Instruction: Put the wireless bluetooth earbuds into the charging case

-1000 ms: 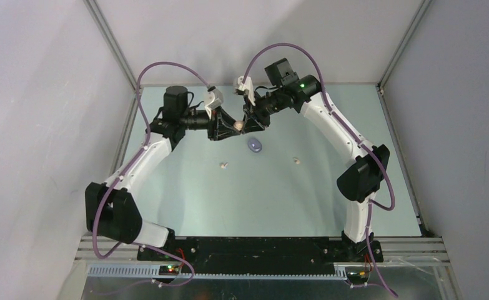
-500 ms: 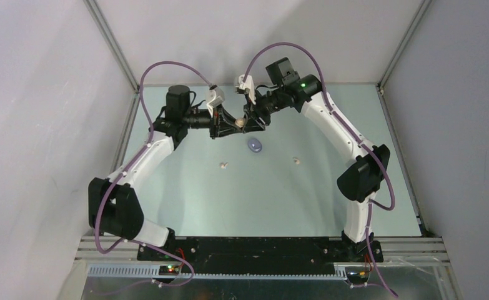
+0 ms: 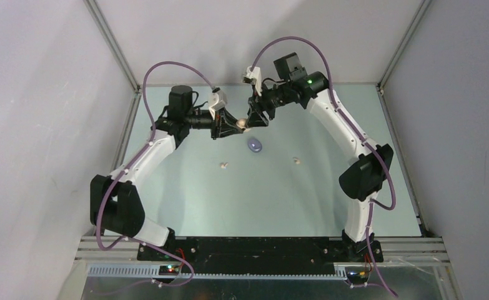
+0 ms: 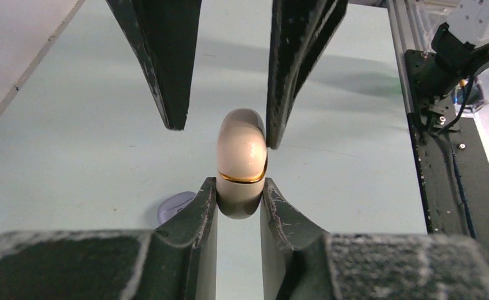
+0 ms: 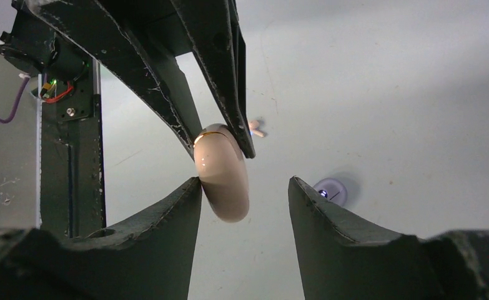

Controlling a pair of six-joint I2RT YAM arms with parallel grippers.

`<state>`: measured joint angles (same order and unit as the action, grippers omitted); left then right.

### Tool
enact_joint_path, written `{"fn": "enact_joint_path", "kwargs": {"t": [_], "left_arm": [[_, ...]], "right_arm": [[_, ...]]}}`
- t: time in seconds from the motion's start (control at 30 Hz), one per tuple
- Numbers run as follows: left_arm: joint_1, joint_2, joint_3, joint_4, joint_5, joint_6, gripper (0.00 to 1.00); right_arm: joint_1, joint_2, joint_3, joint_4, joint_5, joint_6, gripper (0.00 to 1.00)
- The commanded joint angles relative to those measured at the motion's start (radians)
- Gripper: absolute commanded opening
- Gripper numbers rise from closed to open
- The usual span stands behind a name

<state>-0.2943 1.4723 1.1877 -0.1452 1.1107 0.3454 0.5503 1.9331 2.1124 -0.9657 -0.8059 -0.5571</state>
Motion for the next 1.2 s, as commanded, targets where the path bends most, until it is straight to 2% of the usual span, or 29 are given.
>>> {"fn": "enact_joint_path", "kwargs": {"t": [0.0,0.3,0.53,0.73,0.83,0.93,1.0,1.03,1.1,1.17], "left_arm": [[-0.010,0.001,0.051,-0.021,0.035,0.062,0.00],[-0.013,-0.003,0.038,-0.006,0.034,0.034,0.00],[-0.011,-0.009,0.015,0.039,0.019,-0.028,0.00],[0.002,-0.021,0.004,0.041,-0.009,-0.086,0.00],[0.015,-0.034,-0.011,0.056,-0.020,-0.125,0.00],[0.028,-0.061,-0.026,0.077,-0.047,-0.197,0.00],[0.031,-0.089,-0.042,0.088,-0.081,-0.237,0.00],[0.034,-0.101,-0.056,0.097,-0.094,-0.259,0.00],[0.036,-0.137,-0.083,0.111,-0.133,-0.280,0.00],[0.040,-0.167,-0.108,0.125,-0.162,-0.296,0.00]], "right_arm": [[-0.012,-0.030,0.049,0.066,0.032,0.047,0.57],[-0.010,-0.037,0.049,0.129,0.139,0.080,0.55],[-0.014,-0.081,0.043,0.101,0.110,0.077,0.56],[-0.053,-0.211,-0.011,0.064,0.047,0.070,0.58],[-0.099,-0.298,-0.151,0.064,0.056,0.076,0.58],[-0.141,-0.369,-0.340,0.078,0.143,0.098,0.52],[-0.159,-0.417,-0.476,0.121,0.282,0.201,0.48],[-0.190,-0.432,-0.526,0.166,0.363,0.308,0.47],[-0.254,-0.465,-0.651,0.208,0.407,0.486,0.46],[-0.307,-0.473,-0.751,0.222,0.395,0.579,0.44]]}}
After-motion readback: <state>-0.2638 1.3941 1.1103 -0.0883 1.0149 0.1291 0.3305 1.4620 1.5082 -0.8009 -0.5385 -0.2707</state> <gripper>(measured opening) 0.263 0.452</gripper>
